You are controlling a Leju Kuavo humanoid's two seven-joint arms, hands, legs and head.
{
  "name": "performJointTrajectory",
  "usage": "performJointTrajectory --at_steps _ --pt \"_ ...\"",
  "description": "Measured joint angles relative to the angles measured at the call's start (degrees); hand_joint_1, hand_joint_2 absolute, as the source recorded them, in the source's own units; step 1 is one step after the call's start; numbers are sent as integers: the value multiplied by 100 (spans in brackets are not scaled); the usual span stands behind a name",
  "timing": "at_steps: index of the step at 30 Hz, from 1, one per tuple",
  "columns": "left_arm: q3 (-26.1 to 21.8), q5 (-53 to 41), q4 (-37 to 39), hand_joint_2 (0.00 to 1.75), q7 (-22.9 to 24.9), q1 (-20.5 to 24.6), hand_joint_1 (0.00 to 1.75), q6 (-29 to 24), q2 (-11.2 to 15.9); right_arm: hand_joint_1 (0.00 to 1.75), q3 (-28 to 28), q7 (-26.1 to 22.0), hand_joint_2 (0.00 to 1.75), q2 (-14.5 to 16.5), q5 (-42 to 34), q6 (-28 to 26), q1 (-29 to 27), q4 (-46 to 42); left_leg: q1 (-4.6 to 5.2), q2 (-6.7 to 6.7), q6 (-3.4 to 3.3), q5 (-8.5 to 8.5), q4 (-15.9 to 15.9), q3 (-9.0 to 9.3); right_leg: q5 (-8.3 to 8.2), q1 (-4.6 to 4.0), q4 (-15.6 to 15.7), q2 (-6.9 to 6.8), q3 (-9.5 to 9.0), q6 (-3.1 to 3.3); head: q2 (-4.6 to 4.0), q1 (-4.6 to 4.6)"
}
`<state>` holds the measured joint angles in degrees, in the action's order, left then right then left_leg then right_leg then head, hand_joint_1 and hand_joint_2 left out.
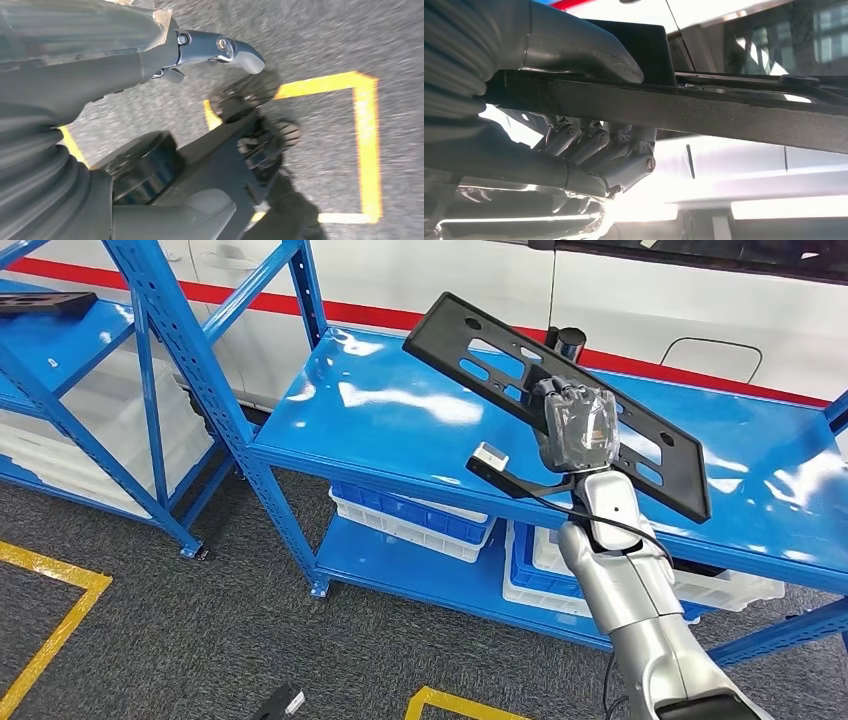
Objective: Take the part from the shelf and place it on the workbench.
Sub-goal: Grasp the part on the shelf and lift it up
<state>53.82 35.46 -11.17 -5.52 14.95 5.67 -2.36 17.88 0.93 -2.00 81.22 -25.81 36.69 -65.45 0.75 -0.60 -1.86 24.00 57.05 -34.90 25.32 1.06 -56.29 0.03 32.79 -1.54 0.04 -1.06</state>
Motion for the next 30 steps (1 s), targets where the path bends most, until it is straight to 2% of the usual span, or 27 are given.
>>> performJointTrajectory --at_steps 3,12,17,19,21,23,24,25,26,27,28,30 --pt "-2 -14 0 175 -231 -130 0 -44 10 175 48 -91 175 -78 -86 -177 -285 -461 0 0 1 2 0 -1 1 0 0 0 3 0 0 -1" --pt "-105 59 1 175 -121 -240 0 -33 104 175 158 -146 175 -470 -595 -187 -1271 -2310 29 -14 -25 30 13 -3 13 45 8 -2 2 -24 0 -1" --pt "-117 32 2 175 -122 -299 0 -96 136 175 150 -191 175 -666 -691 -277 -1862 -3057 55 -15 -99 58 56 -4 10 75 18 -2 -17 -101 0 -2" --pt "-119 -17 2 175 -125 -317 0 -93 136 175 122 -204 175 -726 -701 -367 -2076 -3269 43 -3 -162 18 14 16 33 73 -6 -1 -15 -131 0 -1" --pt "-119 -54 2 175 -132 -323 0 -86 133 175 85 -233 175 -778 -714 -465 -2247 -3425 16 17 -231 -33 -51 35 271 60 -333 0 115 -84 0 13" --pt "-119 -62 2 175 -145 -333 0 -83 133 175 60 -267 175 -821 -753 -529 -2376 -3519 15 29 -264 -54 -66 25 677 51 -1091 0 420 -5 0 32" --pt "-119 -63 2 175 -156 -344 0 -85 133 175 52 -286 175 -842 -780 -546 -2439 -3550 22 32 -268 -62 -64 13 831 43 -1468 0 564 5 0 39" --pt "-119 -66 2 175 -173 -356 0 -91 133 175 49 -304 175 -855 -811 -557 -2498 -3571 28 34 -268 -72 -63 0 898 33 -1682 0 629 -7 0 39" --pt "-119 -71 2 175 -190 -370 0 -102 132 175 48 -324 175 -862 -838 -564 -2551 -3586 32 34 -262 -83 -61 -14 872 24 -1669 0 580 -36 0 40" --pt "-119 -87 1 175 -206 -382 0 -120 131 175 48 -346 175 -866 -862 -566 -2589 -3600 34 34 -250 -97 -56 -28 764 20 -1405 -1 405 -73 0 40" --pt "-119 -105 1 175 -217 -392 0 -137 128 175 48 -367 175 -867 -882 -568 -2610 -3612 34 32 -234 -109 -43 -43 622 23 -964 -2 139 -103 0 42" --pt "-119 -145 0 175 -232 -400 0 -176 122 175 51 -397 175 -864 -913 -580 -2640 -3642 40 28 -188 -134 -8 -74 402 0 -254 2 -296 -98 0 33"
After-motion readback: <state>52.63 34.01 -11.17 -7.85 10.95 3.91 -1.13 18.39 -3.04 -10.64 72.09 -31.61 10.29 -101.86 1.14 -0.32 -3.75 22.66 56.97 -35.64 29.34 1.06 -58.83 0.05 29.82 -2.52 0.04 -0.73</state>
